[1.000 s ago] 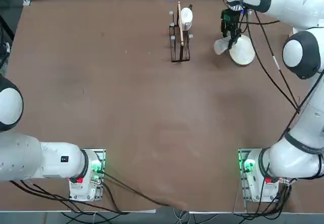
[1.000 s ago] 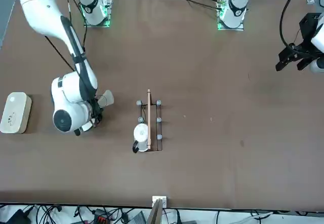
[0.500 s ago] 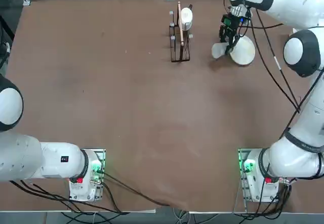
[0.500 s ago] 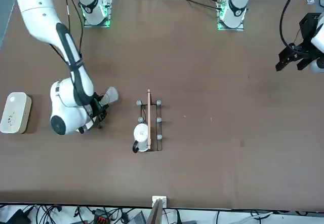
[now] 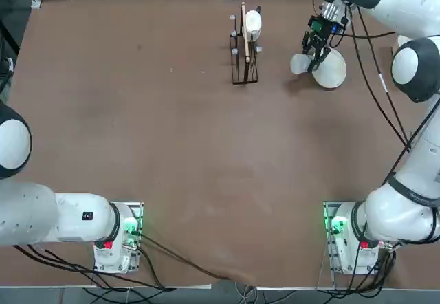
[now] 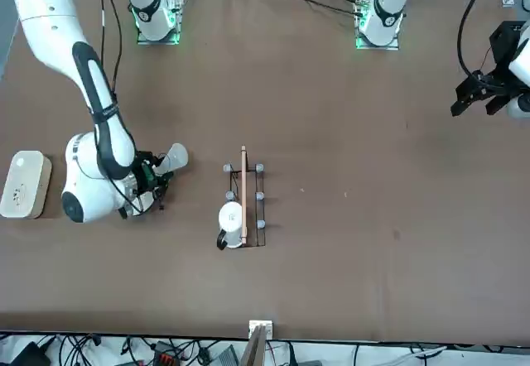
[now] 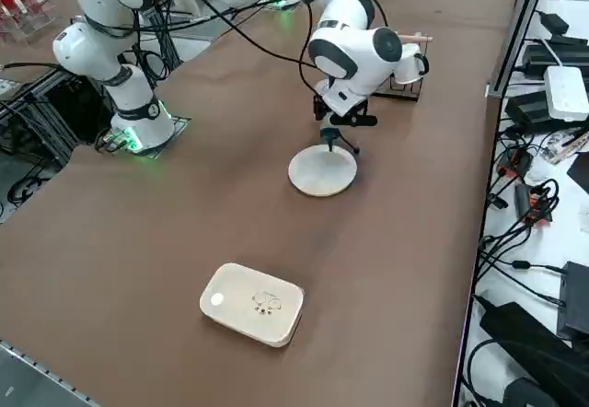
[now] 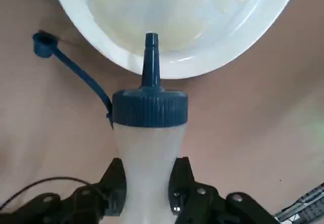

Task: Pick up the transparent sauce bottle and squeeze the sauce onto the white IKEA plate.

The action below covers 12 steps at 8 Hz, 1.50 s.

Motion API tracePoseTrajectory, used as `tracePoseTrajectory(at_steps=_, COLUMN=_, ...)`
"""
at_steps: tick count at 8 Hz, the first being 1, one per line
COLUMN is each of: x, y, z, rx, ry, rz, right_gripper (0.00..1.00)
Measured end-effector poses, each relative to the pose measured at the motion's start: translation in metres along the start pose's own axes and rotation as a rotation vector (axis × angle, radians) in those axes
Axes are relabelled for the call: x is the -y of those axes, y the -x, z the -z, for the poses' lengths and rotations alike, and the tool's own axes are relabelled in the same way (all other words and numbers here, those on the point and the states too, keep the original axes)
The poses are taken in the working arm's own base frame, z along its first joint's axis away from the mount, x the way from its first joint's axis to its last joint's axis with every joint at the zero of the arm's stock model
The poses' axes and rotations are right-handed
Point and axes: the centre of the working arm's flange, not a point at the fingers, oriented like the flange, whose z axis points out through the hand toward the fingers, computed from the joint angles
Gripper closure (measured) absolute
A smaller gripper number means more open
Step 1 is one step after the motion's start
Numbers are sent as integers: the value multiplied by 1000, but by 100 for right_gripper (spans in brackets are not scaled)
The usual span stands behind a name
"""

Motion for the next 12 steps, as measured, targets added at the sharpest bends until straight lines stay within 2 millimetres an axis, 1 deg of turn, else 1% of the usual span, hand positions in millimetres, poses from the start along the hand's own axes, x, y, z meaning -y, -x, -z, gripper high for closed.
tracePoseTrajectory(at_steps=1, x=-4, y=-6, z=6, rx=16, ry=-19, rz=4, right_gripper=56)
tracePoseTrajectory(at_steps=4, x=-22, y=-36, z=27, rx=56, ry=-76, rz=19, right_gripper=56)
tracePoseTrajectory(at_steps=6, x=-26, y=-45, z=47, rx=75, ry=-133, rz=22, right_gripper=56)
tracePoseTrajectory(at_steps=8, x=-29, y=-51, z=61, rx=70, ry=-158, rz=16, right_gripper=56)
tracePoseTrajectory(at_steps=10, x=-35, y=-55, z=65, rx=83, ry=-150, rz=22, right_gripper=56)
tracePoseTrajectory(at_steps=12, x=-52, y=-72, z=69, rx=113, ry=-138, rz=32, right_gripper=56)
